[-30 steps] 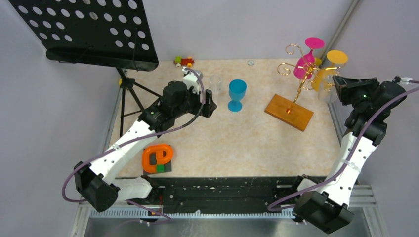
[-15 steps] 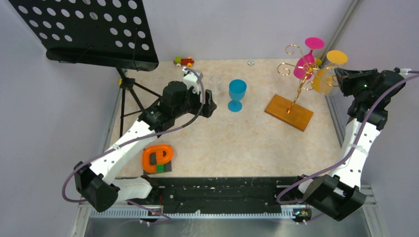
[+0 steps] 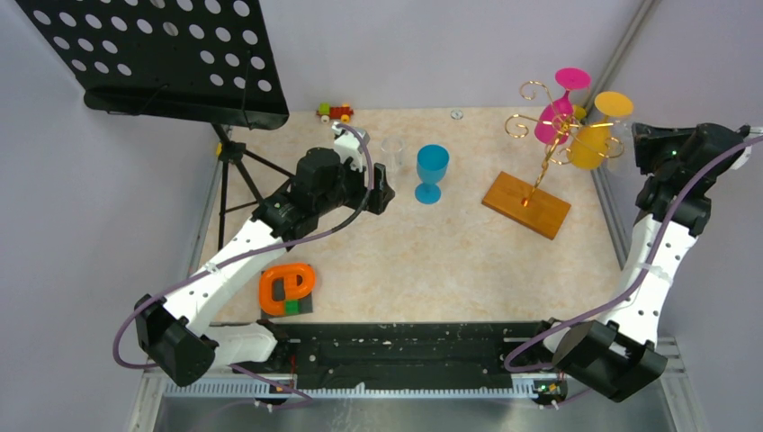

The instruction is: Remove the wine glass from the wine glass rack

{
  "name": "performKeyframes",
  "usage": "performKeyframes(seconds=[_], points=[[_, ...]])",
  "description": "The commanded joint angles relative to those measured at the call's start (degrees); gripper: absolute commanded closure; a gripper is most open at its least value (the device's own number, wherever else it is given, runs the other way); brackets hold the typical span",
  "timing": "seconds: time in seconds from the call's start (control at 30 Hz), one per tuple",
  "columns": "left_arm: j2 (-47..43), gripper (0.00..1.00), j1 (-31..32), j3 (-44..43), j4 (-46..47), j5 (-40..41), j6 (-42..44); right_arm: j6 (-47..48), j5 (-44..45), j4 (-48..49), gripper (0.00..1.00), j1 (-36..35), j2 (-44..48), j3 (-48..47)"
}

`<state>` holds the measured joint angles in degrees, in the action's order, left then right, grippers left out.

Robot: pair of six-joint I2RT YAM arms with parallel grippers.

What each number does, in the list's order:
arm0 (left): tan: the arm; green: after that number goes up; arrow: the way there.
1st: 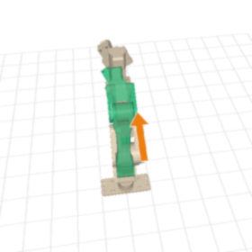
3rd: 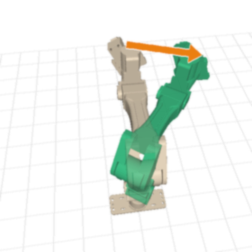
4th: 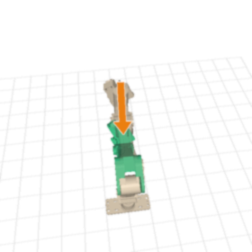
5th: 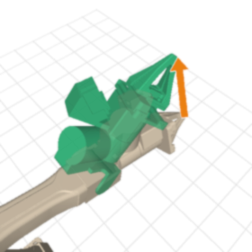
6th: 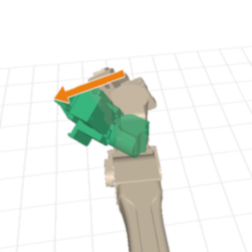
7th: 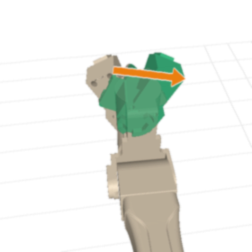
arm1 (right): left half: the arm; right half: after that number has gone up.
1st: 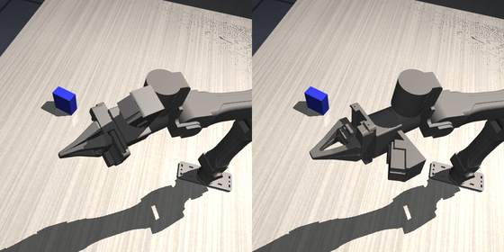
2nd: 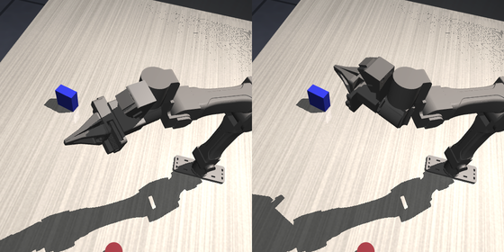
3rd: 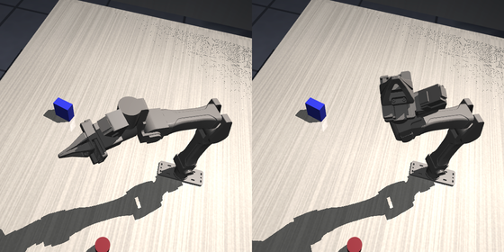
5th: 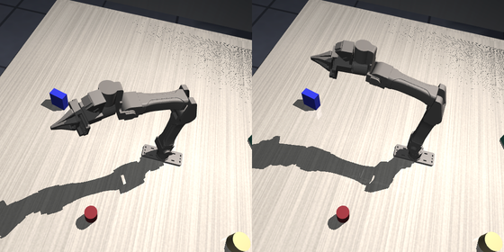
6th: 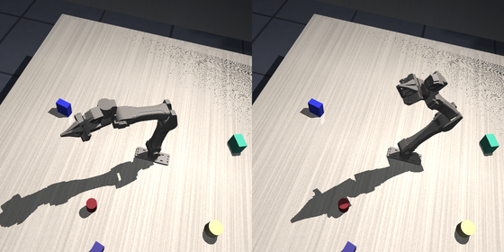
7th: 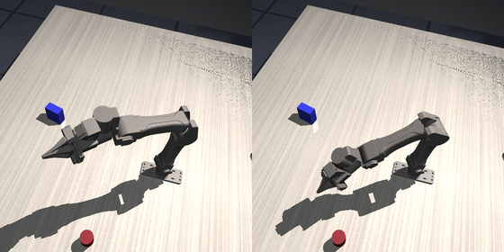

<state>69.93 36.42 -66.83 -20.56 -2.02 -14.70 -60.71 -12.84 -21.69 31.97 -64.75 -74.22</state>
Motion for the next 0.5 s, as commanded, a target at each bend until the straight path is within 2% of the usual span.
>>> performKeyframes(seconds=[0.0, 0.2, 0.47], points=[[0.34, 0.06, -0.30, -1.19, 1.92, 0.23, -0.20, 5.50, 9.27, 0.54, 1.00, -0.48, 4.86, -6.19], [0.16, 0.06, -0.25, -1.88, 1.50, -0.43, -0.41, 9.39, 12.62, -3.59, 1.00, -0.50, 7.70, -9.30], [-1.34, 0.06, -0.27, -2.42, 1.93, -3.08, -1.83, 9.39, 7.08, -6.14, 1.00, -0.49, 10.34, -16.00]])
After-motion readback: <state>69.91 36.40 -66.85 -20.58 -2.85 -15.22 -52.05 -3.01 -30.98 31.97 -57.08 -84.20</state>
